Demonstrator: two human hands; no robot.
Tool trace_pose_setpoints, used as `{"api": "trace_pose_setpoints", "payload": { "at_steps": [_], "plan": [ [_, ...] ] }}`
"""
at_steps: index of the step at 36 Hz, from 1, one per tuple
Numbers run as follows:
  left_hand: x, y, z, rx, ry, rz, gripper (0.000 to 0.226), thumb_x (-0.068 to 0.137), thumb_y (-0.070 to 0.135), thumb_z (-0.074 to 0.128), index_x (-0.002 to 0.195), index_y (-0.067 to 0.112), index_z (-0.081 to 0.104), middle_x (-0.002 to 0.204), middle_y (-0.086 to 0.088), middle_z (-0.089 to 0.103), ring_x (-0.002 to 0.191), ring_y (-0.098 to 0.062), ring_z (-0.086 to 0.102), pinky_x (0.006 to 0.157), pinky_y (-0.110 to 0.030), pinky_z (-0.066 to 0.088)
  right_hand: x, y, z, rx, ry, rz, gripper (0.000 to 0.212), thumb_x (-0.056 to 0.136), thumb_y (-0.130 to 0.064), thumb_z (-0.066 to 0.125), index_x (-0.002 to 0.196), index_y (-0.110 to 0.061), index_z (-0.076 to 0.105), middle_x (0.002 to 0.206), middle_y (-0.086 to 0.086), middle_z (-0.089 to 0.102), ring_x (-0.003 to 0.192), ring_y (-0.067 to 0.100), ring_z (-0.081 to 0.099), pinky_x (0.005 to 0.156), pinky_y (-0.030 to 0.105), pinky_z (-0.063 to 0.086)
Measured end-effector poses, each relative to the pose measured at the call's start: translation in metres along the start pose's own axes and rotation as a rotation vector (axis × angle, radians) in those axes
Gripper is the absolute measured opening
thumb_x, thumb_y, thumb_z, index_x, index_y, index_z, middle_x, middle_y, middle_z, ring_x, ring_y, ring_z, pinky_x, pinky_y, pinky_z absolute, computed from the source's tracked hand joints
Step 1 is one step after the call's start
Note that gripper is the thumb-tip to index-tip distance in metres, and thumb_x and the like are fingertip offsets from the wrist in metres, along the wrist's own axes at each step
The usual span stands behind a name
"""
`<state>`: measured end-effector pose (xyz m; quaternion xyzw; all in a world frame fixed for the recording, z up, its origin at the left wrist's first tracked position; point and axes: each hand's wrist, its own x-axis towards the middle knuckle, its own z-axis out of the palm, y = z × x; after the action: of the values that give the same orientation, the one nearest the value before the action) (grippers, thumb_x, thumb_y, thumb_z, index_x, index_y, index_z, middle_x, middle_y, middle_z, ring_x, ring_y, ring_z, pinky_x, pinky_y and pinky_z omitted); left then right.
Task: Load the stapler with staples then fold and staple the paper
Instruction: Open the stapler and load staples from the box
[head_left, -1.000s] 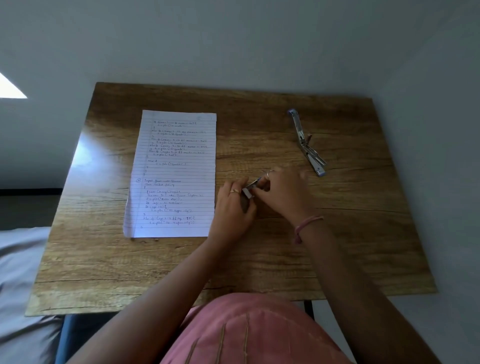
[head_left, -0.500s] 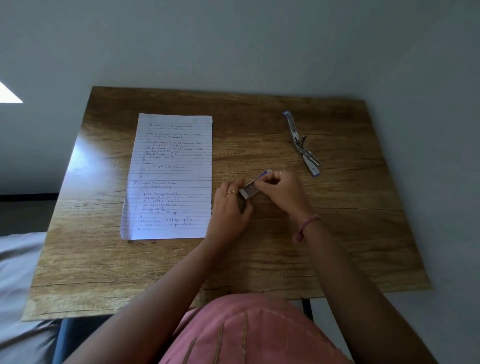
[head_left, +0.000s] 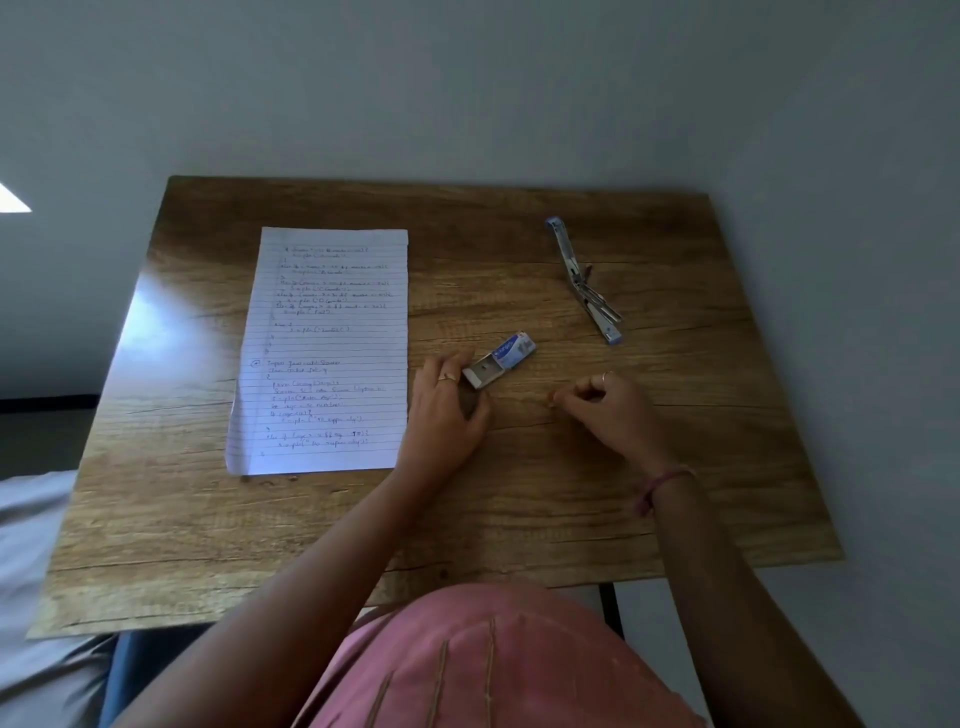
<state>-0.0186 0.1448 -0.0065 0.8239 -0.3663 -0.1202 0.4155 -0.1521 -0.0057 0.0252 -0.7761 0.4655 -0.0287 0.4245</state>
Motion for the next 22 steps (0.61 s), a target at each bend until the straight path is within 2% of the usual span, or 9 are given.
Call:
{"api": "trace_pose_setpoints", "payload": {
  "at_steps": [2,5,9,13,17,22],
  "plan": [
    [0.0,0.0,0.0,-0.005,-0.005,-0.009,0.051,0.088,0.017,0.064,0.135,0.008,0.047,0.128,-0.007,0.048,0.12,-0.02,0.046,0.106,-0.037,0.039,0.002,0.004,-0.002,0.063,-0.001,0.009,0.015,0.081,-0.039,0.072,0.071,-0.034,0.062,0.071,-0.014,0.067,0.067,0.0,0.063,0.058,0.016,0.045],
    [-0.001,0.001,-0.001,-0.018,-0.007,-0.012,0.051,0.088,0.016,0.064,0.136,0.009,0.047,0.129,-0.007,0.047,0.121,-0.02,0.045,0.107,-0.038,0.039,0.005,0.012,-0.006,0.129,-0.037,0.014,0.004,0.086,-0.031,0.068,0.083,-0.031,0.065,0.076,-0.008,0.07,0.065,0.0,0.065,0.058,0.015,0.049],
    [-0.001,0.001,-0.001,-0.026,-0.003,-0.019,0.05,0.087,0.014,0.065,0.134,0.007,0.047,0.129,-0.008,0.046,0.122,-0.022,0.045,0.107,-0.04,0.039,0.003,0.022,-0.008,0.171,-0.047,-0.049,0.014,0.089,-0.016,0.063,0.09,-0.029,0.067,0.075,-0.006,0.071,0.063,-0.003,0.065,0.057,0.01,0.049],
    [-0.002,-0.001,0.002,-0.027,0.011,-0.03,0.056,0.088,0.014,0.064,0.139,0.009,0.042,0.131,-0.01,0.041,0.124,-0.022,0.04,0.109,-0.037,0.035,0.003,0.024,-0.005,0.192,-0.033,-0.086,0.018,0.09,-0.015,0.061,0.089,-0.033,0.063,0.078,-0.004,0.071,0.064,-0.003,0.064,0.059,0.011,0.049],
    [-0.005,-0.002,0.007,0.012,0.034,-0.018,0.065,0.086,0.016,0.065,0.144,0.01,0.033,0.131,-0.012,0.034,0.12,-0.016,0.031,0.105,-0.032,0.028,0.005,0.025,-0.003,0.186,-0.029,-0.113,0.019,0.091,-0.014,0.059,0.09,-0.033,0.062,0.079,-0.004,0.069,0.062,-0.004,0.063,0.056,0.009,0.048],
    [-0.006,-0.004,0.008,-0.006,0.04,-0.02,0.071,0.085,0.017,0.066,0.143,0.013,0.027,0.13,-0.011,0.033,0.117,-0.024,0.045,0.106,-0.042,0.039,0.013,0.023,-0.002,0.181,-0.028,-0.117,0.018,0.092,-0.019,0.058,0.099,-0.035,0.061,0.084,-0.007,0.067,0.066,0.0,0.064,0.055,0.013,0.049]
  ]
}}
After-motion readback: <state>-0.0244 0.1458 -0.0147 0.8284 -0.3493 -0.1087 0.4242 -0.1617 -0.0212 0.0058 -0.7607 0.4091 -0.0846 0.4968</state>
